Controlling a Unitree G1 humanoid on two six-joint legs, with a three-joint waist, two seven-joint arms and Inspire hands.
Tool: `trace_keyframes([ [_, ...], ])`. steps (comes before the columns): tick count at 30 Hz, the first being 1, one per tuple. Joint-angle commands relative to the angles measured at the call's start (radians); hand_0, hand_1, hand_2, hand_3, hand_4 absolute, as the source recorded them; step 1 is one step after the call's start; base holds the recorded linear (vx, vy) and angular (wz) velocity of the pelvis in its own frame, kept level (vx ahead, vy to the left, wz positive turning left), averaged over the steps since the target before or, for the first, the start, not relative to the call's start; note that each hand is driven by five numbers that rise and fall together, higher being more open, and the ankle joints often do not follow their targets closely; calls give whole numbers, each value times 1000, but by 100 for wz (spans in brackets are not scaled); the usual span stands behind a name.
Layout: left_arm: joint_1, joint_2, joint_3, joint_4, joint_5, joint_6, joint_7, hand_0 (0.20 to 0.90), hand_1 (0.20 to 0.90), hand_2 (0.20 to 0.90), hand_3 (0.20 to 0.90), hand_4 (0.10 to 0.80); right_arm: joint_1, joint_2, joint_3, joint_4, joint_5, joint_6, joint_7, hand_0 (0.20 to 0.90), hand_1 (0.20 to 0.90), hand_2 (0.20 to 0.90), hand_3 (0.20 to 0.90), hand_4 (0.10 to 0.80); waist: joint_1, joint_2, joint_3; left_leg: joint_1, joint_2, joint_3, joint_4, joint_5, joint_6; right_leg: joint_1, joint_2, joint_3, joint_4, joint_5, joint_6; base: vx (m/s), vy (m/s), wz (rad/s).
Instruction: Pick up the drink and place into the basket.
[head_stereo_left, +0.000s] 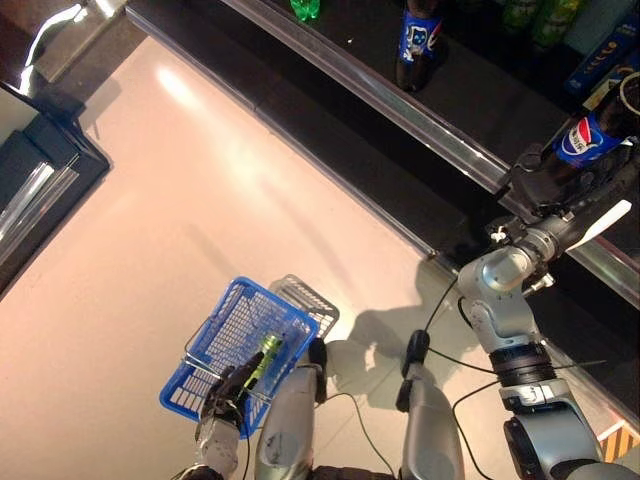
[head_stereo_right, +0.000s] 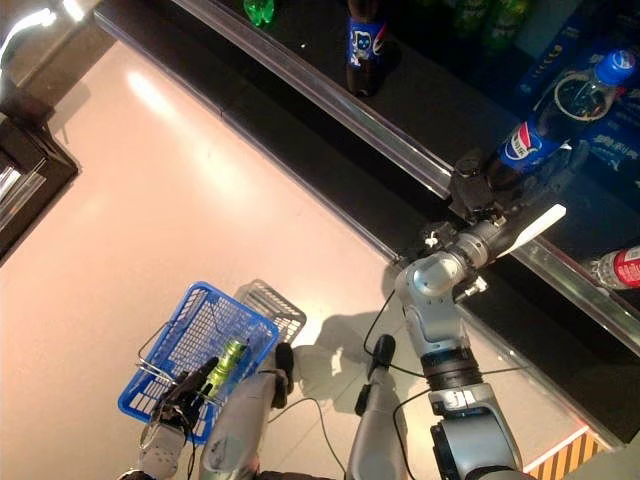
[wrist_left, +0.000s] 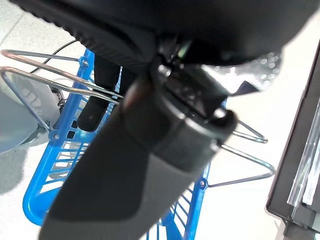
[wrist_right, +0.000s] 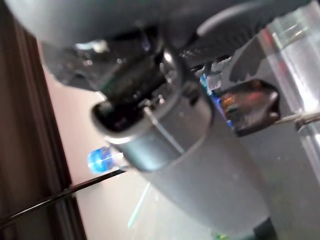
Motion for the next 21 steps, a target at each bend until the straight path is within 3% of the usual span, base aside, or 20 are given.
trace_keyframes([
  [1, 91, 10, -51, -81, -8, 4, -15, 300, 300, 300, 200, 100, -155, -141, -51, -78, -19, -50, -22, 900, 900, 900, 900, 800, 7, -2, -9, -79, -13, -103, 40, 101, 0, 34, -17, -9, 129, -114, -22, -1, -2, -3],
  [9, 84, 20, -60, -100, -24, 13, -15, 300, 300, 300, 200, 100, -234, -187, -61, -5, 20, -34, 0, 900, 900, 900, 900, 800, 12, 11, -9, -123, -21, -100, 46, 104, 7, -29, -15, 1, 154, -115, -25, -3, 3, -5],
  [21, 70, 56, -67, -128, -36, 42, -10, 300, 300, 300, 200, 100, -407, -308, -27, 269, 214, -37, 104, 900, 900, 900, 900, 800, 33, 20, -9, -162, -32, -100, 38, 89, 15, -95, -15, 2, 184, -123, -22, 1, 0, 1],
])
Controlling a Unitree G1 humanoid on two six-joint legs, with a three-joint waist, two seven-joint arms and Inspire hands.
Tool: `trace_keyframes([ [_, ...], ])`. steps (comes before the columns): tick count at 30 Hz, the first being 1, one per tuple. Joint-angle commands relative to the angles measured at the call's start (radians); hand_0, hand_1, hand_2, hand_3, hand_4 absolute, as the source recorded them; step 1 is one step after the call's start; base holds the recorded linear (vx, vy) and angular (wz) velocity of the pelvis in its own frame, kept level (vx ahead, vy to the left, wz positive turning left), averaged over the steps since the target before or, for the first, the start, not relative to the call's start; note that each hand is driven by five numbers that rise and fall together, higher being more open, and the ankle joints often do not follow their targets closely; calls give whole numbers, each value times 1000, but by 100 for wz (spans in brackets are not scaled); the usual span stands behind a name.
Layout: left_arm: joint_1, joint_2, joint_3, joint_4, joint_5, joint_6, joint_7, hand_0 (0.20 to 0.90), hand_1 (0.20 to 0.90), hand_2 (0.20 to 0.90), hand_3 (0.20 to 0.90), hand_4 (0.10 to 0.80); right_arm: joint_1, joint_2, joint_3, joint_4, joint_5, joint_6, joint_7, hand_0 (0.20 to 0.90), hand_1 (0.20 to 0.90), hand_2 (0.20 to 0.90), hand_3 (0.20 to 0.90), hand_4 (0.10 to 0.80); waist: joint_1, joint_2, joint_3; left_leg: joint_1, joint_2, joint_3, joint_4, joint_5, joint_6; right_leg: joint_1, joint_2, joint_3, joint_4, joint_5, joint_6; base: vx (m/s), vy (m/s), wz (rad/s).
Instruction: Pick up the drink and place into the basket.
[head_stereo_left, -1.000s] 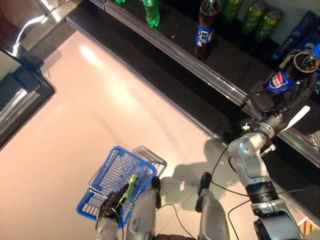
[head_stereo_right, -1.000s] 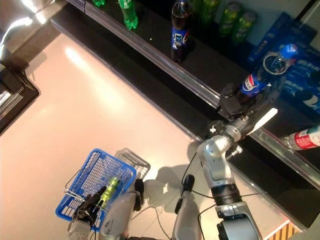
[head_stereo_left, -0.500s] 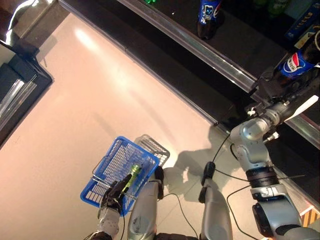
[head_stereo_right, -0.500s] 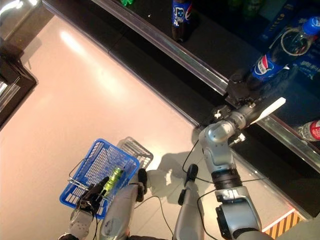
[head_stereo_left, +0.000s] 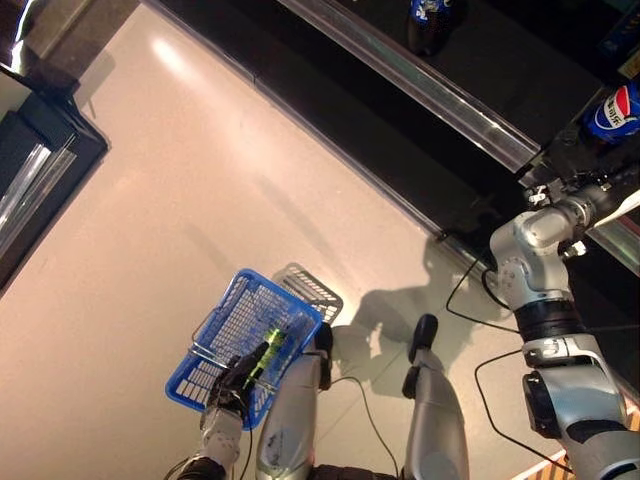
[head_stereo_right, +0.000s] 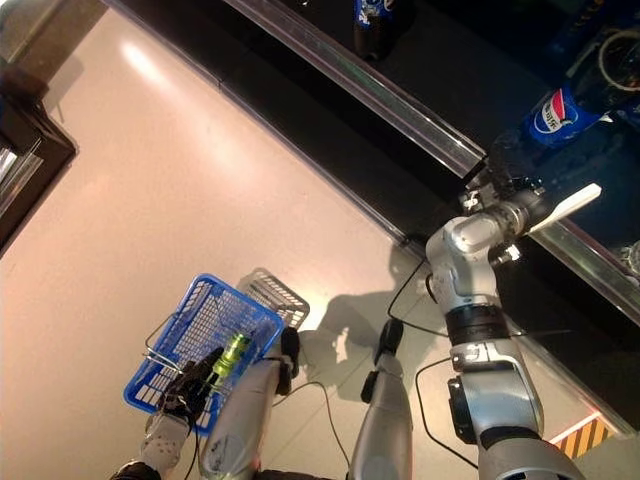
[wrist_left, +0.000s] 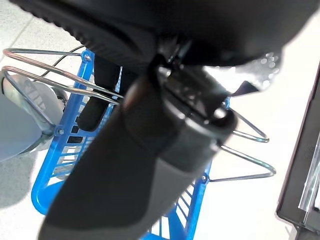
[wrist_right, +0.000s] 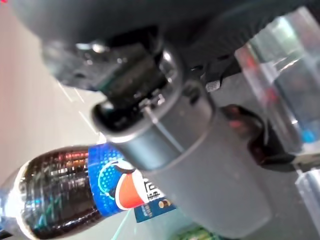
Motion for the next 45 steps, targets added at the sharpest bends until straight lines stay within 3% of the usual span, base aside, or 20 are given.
trace_keyframes([
  [1, 94, 40, -35, -90, 4, 11, -13, 300, 300, 300, 200, 100, -160, -160, 19, -14, -2, -62, 55, 900, 900, 900, 900, 800, 9, 12, -13, -55, -18, -90, 2, 91, 8, 28, -3, -27, 133, -123, -21, 0, 0, 0],
  [4, 94, 45, -36, -100, 2, 15, -11, 300, 300, 300, 200, 100, -186, -178, 29, 10, 0, -53, 69, 900, 900, 900, 900, 800, 12, 14, -13, -66, -23, -93, 8, 88, 10, 13, -3, -25, 147, -127, -21, 0, 0, 0],
  [5, 94, 48, -37, -102, 0, 17, -12, 300, 300, 300, 200, 100, -196, -186, 33, 19, 2, -48, 74, 806, 806, 806, 790, 690, 13, 15, -13, -68, -24, -93, 8, 86, 12, 9, -3, -25, 150, -128, -21, 0, 0, 0],
  [6, 94, 48, -37, -102, 0, 17, -12, 300, 300, 300, 200, 100, -196, -186, 33, 19, 2, -48, 74, 806, 806, 806, 790, 690, 13, 15, -13, -68, -24, -93, 8, 86, 12, 9, -3, -25, 150, -128, -21, 0, 0, 0],
  [7, 91, 51, -40, -105, -5, 18, -11, 300, 300, 300, 200, 100, -215, -200, 40, 33, 3, -34, 80, 498, 498, 498, 431, 331, 15, 16, -13, -74, -27, -93, 8, 84, 14, -4, -4, -23, 157, -130, -21, 0, 0, 0],
  [8, 91, 54, -39, -105, -8, 18, -16, 300, 300, 300, 200, 100, -228, -212, 46, 51, -3, -25, 84, 300, 300, 300, 200, 100, 15, 17, -13, -80, -31, -93, 6, 80, 18, -14, -3, -21, 164, -132, -22, -37, 16, 1],
  [16, 102, 63, -27, -111, -18, 26, -36, 300, 300, 300, 200, 100, -254, -279, 55, 108, 29, 8, 121, 300, 300, 300, 200, 100, 15, 21, -13, -84, -39, -87, 12, 69, 23, -32, -3, -19, 193, -148, -26, -11, 7, 2],
  [26, 120, 66, -1, -118, -13, 25, -61, 300, 300, 300, 200, 100, -228, -315, 23, 87, 13, -32, 138, 300, 300, 300, 200, 100, 16, 13, -13, -63, -41, -87, 40, 60, 21, -13, -2, -30, 233, -176, -37, -22, -1, 0],
  [35, 144, 51, 58, -136, -16, -2, -89, 300, 300, 300, 200, 100, -75, -280, -70, -220, -128, -15, 172, 300, 300, 300, 200, 100, 1, -5, -13, 9, -34, -85, 91, 54, 11, 73, -4, -42, 282, -223, -53, -21, 7, 0],
  [45, 226, 18, 127, -166, 35, -68, -202, 300, 300, 300, 200, 100, 171, -183, -124, -621, -166, -10, 440, 300, 300, 300, 200, 100, -15, -37, -95, 131, -4, -84, 75, 91, -22, 242, 2, -72, 234, -247, -69, 48, 14, 4],
])
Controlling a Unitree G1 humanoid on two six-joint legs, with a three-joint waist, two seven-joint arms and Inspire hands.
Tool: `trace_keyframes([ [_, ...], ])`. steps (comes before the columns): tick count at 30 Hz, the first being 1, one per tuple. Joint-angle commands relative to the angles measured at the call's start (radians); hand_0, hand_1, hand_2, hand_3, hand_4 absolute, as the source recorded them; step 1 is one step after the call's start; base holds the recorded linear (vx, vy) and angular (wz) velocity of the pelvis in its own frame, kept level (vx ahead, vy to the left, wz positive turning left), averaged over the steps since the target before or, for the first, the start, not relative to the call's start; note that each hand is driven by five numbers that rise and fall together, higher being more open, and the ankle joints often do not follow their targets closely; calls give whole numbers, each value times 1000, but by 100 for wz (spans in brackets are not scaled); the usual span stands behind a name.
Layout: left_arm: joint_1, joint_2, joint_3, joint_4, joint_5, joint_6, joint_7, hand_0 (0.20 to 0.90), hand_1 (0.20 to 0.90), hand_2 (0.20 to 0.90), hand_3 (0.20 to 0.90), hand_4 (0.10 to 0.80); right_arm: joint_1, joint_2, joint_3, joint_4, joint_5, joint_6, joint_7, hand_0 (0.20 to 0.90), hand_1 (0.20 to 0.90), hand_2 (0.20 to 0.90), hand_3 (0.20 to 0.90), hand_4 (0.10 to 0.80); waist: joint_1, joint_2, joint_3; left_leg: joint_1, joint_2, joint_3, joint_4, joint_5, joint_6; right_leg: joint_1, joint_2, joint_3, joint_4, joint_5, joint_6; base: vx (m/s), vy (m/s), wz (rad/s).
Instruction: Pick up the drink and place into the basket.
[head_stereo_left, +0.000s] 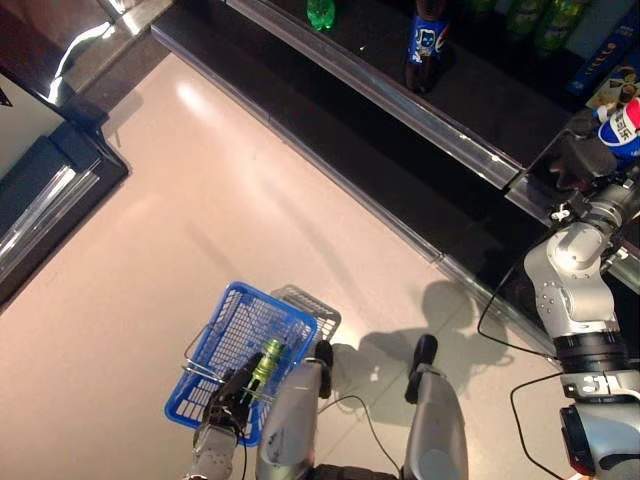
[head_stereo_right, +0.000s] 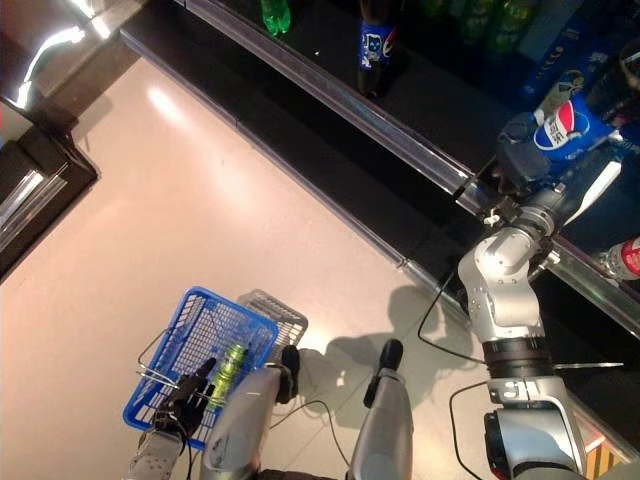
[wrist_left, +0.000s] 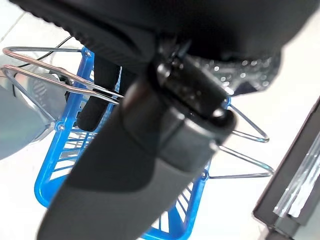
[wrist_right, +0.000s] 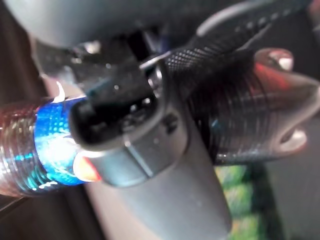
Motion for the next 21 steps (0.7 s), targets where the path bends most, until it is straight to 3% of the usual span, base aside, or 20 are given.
trace_keyframes([
  [1, 103, 42, 32, -119, 42, -98, -114, 300, 300, 300, 200, 100, -117, -70, -74, -219, -119, -139, 138, 300, 300, 300, 200, 100, -6, -36, -107, -2, 1, -53, 22, 133, -32, 144, 35, -59, 70, -151, -80, 76, 13, 6],
  [7, 142, 34, 38, -135, 82, -121, -151, 300, 300, 300, 200, 100, -42, -18, -32, -323, -34, -95, 306, 300, 300, 300, 200, 100, 1, -58, -174, 76, 10, -53, -30, 148, -41, 243, 47, -68, 7, -146, -77, 102, 4, 4],
  [12, 154, 37, 36, -151, 103, -123, -164, 300, 300, 300, 200, 100, -15, 2, -7, -359, -3, -63, 355, 300, 300, 300, 200, 100, 5, -62, -191, 97, 11, -53, -44, 148, -42, 268, 51, -72, -11, -143, -75, 51, 12, 8],
  [16, 194, 50, -11, -280, 132, -135, -205, 300, 300, 300, 200, 100, 92, 94, 102, -447, 50, 15, 492, 300, 300, 300, 200, 100, 17, -60, -218, 141, 14, -55, -81, 150, -43, 320, 55, -76, -45, -135, -66, 69, 45, 4],
  [21, 228, 79, -55, -440, 122, -145, -214, 300, 300, 300, 200, 100, 142, 122, 195, -466, 71, 57, 560, 300, 300, 300, 200, 100, 41, -50, -216, 149, 13, -66, -92, 156, -44, 348, 51, -93, -59, -133, -62, 13, 44, 14],
])
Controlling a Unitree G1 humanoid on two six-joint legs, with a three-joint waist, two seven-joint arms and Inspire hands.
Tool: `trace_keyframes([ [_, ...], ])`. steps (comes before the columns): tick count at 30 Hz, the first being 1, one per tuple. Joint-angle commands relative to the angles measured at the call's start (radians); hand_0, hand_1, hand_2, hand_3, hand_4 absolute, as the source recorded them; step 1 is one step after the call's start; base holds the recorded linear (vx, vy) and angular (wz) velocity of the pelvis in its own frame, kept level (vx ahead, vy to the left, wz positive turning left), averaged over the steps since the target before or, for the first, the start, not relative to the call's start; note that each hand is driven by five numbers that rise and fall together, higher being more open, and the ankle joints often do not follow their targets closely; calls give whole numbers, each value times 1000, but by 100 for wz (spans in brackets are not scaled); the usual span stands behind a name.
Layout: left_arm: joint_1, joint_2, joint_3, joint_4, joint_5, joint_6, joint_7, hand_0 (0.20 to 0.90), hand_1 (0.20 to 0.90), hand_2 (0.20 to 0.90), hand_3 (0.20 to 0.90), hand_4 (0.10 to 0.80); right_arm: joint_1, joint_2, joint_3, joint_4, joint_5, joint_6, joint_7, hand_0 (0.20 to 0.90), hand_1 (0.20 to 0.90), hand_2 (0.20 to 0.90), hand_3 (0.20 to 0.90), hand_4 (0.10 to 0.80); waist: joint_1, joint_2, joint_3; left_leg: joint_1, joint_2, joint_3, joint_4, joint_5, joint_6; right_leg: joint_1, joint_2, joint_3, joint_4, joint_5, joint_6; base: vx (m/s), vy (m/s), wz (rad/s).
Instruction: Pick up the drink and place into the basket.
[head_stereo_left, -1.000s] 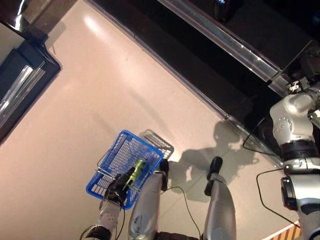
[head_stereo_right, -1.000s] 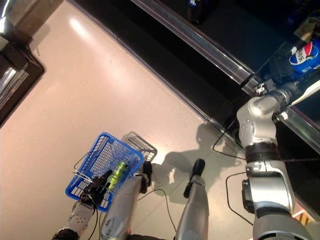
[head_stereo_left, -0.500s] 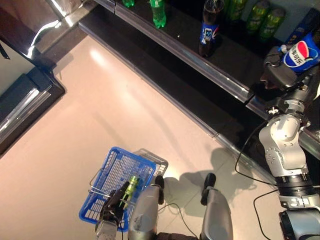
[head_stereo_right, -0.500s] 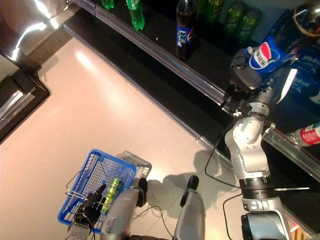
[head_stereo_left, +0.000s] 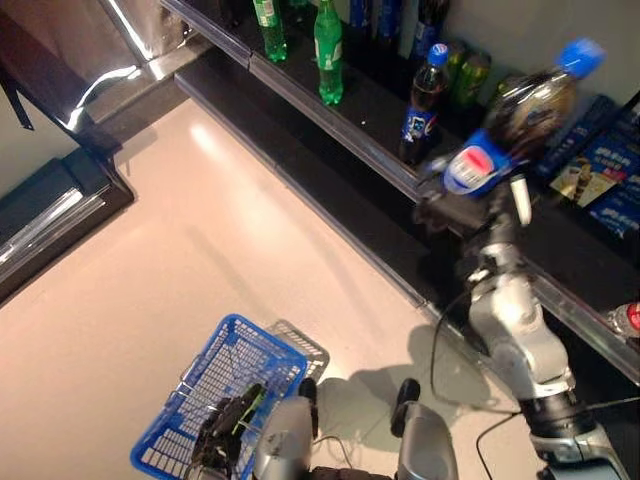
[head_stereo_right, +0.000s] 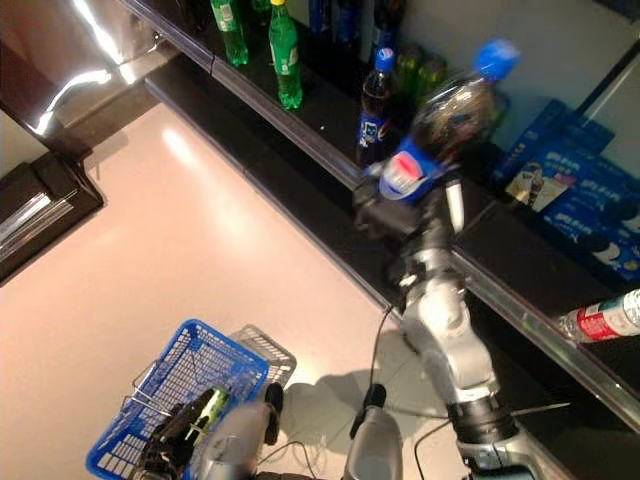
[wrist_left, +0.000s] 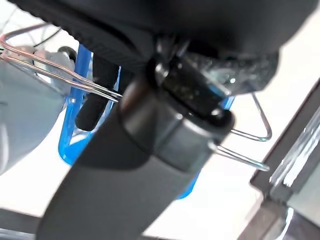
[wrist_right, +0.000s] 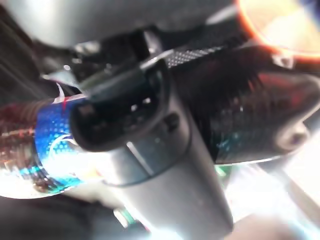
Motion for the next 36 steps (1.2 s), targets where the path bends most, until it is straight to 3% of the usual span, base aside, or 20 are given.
trace_keyframes([
  [1, 21, 64, -28, -260, -15, -115, -149, 300, 300, 300, 200, 100, -89, -18, -25, -171, 7, -120, 70, 300, 300, 300, 200, 100, 8, -12, -190, -99, 15, -21, 73, 129, -3, 114, 44, -22, -24, -60, -65, 6, 32, 18],
  [14, 16, 183, -50, -693, 0, -122, -167, 300, 300, 300, 200, 100, -131, 59, 186, -163, -18, -93, -4, 300, 300, 300, 200, 100, 117, -5, -184, -113, -24, -102, 42, 143, -6, 178, 31, -97, -92, -34, -39, -6, 2, 25],
  [24, -7, 228, -22, -870, 6, -70, -222, 300, 300, 300, 200, 100, -171, 116, 275, -85, -45, -73, -104, 300, 300, 300, 200, 100, 188, -19, -198, -120, -45, -156, 47, 143, -11, 232, 36, -146, -129, -25, -27, 31, -39, 20],
  [36, -68, 251, -57, -1016, -43, 86, -335, 300, 300, 300, 200, 100, -210, 220, 386, 60, -87, -67, -187, 300, 300, 300, 200, 100, 255, -43, -220, -115, -74, -213, 32, 126, -10, 290, 42, -174, -182, -9, -14, 30, -27, 10],
])
